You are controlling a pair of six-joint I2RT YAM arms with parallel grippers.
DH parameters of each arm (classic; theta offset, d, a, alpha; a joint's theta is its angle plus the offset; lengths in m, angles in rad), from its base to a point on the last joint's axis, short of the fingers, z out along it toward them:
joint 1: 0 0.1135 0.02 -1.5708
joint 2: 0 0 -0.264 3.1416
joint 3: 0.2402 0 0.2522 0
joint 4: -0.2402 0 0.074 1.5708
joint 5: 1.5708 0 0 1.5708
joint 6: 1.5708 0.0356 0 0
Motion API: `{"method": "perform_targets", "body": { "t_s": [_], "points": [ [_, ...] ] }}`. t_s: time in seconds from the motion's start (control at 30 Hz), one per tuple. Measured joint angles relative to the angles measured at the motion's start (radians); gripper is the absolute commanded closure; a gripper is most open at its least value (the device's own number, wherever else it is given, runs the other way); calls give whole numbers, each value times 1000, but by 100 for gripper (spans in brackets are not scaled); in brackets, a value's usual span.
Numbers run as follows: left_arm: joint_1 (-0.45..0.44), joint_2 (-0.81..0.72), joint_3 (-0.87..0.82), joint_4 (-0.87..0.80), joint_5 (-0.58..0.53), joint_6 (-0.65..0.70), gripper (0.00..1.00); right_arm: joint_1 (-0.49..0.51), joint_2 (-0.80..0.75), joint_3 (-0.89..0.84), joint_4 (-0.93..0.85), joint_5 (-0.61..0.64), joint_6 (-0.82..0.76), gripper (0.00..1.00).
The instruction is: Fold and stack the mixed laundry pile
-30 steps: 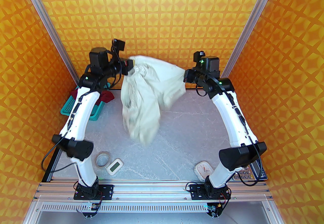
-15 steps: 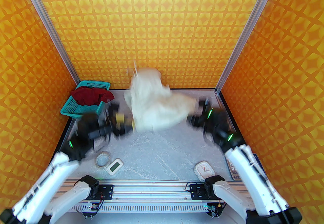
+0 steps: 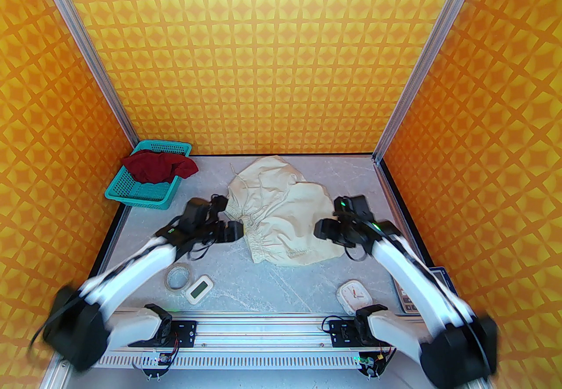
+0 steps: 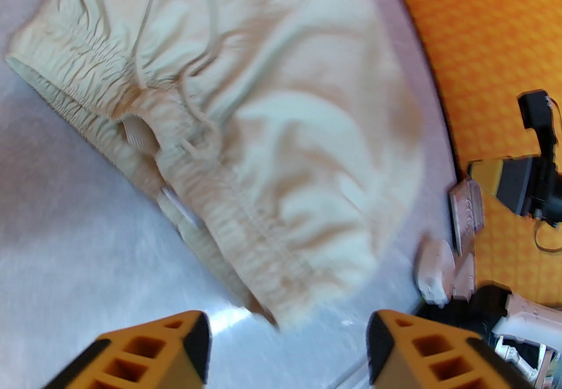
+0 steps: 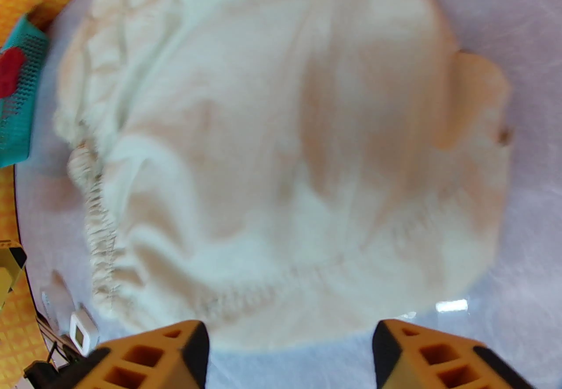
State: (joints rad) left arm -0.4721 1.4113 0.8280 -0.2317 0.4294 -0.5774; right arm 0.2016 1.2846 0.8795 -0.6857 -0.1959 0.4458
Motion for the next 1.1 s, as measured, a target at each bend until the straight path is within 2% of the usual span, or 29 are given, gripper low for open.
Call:
{"method": "perform_targets", "body": {
  "t_s": [0.07, 0.2, 0.37, 0.6, 0.7, 0.77, 0.83, 0.97, 1.1],
  "points": [
    [1, 113, 62, 17, -13, -2, 59, 12, 100, 29, 39, -4, 4, 42],
    [17, 346, 235, 61, -34, -2, 60, 67, 256, 71, 118, -16, 16, 43],
    [68, 530, 380, 83, -53, -2, 61, 201, 296, 7, 197, -26, 72, 43],
    [121, 625, 476, 45, -57, 33, 59, 464, 296, -71, 280, -25, 174, 40],
    [130, 608, 491, 6, -61, 64, 52, 515, 274, -71, 261, -22, 196, 34],
    [133, 560, 473, -32, -66, 87, 44, 495, 210, -69, 196, 1, 194, 31],
    [133, 494, 438, -60, -69, 93, 41, 442, 133, -58, 139, 13, 185, 31],
    [115, 288, 340, -113, -72, 104, 43, 212, -8, -27, 78, 25, 139, 30],
    [31, 177, 258, -133, -72, 100, 42, -15, 17, -7, 64, 34, 101, 31]
  ]
}}
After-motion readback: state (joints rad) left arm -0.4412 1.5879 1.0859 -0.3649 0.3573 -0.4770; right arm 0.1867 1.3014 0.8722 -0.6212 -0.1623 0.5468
